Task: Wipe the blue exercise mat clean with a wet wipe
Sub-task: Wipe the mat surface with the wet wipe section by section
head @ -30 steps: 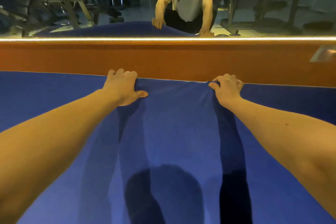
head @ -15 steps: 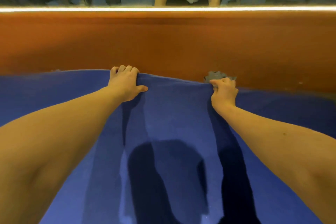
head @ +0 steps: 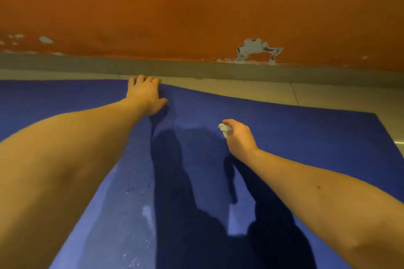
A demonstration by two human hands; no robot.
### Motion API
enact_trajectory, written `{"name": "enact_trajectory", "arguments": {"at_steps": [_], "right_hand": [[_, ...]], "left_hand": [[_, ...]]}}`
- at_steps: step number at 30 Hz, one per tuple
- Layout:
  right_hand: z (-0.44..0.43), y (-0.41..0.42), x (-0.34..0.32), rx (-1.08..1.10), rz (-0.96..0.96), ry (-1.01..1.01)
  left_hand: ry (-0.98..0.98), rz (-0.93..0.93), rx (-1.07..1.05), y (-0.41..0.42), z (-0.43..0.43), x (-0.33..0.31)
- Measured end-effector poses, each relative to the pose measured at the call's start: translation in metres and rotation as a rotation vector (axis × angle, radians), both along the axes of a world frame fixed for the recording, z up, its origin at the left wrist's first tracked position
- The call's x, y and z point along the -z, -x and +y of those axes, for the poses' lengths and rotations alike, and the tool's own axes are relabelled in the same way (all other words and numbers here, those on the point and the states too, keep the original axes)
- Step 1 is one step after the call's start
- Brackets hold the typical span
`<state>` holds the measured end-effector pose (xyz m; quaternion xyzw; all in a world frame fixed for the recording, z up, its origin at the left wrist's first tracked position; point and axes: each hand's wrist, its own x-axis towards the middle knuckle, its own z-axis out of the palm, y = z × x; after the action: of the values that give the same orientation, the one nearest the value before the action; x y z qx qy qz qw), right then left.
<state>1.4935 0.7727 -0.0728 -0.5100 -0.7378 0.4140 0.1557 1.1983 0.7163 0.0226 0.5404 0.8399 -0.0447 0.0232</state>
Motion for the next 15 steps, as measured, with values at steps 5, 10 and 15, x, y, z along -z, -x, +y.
{"name": "enact_trajectory", "arguments": {"at_steps": [5,10,15], "right_hand": [[-0.024,-0.005,0.011,0.043,-0.014,0.009],[-0.054,-0.012,-0.002,0.140,0.139,0.135],[-0.091,-0.032,-0.022,0.143,0.236,0.284]], "left_hand": [[0.163,-0.089,0.017,-0.037,-0.045,0.049],[0.355,-0.284,-0.023,-0.096,-0.096,0.089],[0.460,-0.372,-0.040,-0.147,-0.146,0.088]]}}
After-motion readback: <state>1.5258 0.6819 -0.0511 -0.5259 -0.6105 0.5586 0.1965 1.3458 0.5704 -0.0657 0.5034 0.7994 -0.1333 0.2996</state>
